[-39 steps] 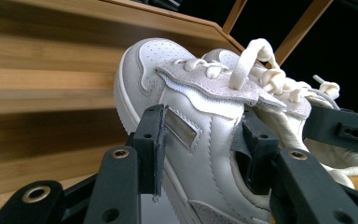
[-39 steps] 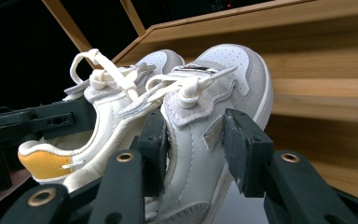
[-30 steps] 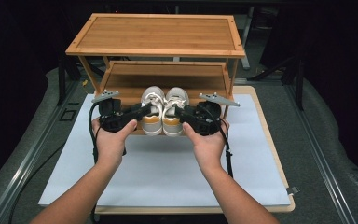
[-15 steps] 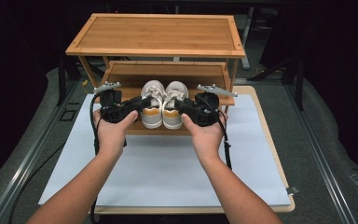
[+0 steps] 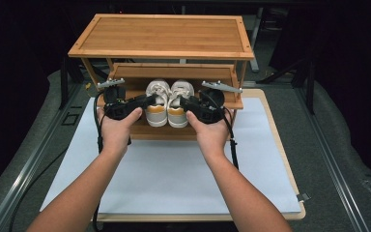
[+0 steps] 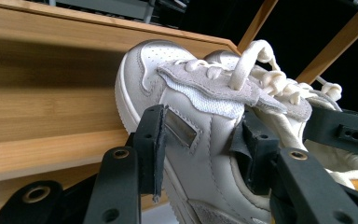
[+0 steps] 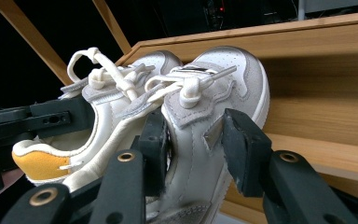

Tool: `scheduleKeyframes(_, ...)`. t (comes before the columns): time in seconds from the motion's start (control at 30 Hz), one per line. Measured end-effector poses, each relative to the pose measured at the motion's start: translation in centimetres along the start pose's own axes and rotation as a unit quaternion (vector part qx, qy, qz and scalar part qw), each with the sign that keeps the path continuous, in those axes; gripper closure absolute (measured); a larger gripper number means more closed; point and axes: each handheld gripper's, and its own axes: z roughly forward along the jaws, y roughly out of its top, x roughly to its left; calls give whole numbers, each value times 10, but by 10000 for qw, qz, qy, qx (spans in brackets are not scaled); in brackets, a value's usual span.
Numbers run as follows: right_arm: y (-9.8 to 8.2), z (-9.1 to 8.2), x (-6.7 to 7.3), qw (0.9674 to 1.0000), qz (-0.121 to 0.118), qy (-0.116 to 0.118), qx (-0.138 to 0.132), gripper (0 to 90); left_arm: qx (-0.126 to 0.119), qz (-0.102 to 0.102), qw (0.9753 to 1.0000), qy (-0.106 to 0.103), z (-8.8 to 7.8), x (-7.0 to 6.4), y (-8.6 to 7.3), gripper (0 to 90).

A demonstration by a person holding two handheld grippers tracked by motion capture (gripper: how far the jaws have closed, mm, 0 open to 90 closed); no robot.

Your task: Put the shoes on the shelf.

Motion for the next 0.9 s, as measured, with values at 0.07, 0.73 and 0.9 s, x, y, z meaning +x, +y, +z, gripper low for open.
scheduleKeyframes(0.07, 1, 1, -2, 10000, 26, -15, 20, 615, -4, -17, 10000, -17, 2, 1, 0, 579)
scheduleKeyframes(0.73, 10, 24, -20, 9999, 78, -62, 82, 618, 131, -160, 9998, -52, 30, 15, 9, 579)
scheduleKeyframes(0.9, 12, 27, -25, 9999, 106, -55, 69, 618, 170, -93, 9998, -64, 35, 17, 12, 579)
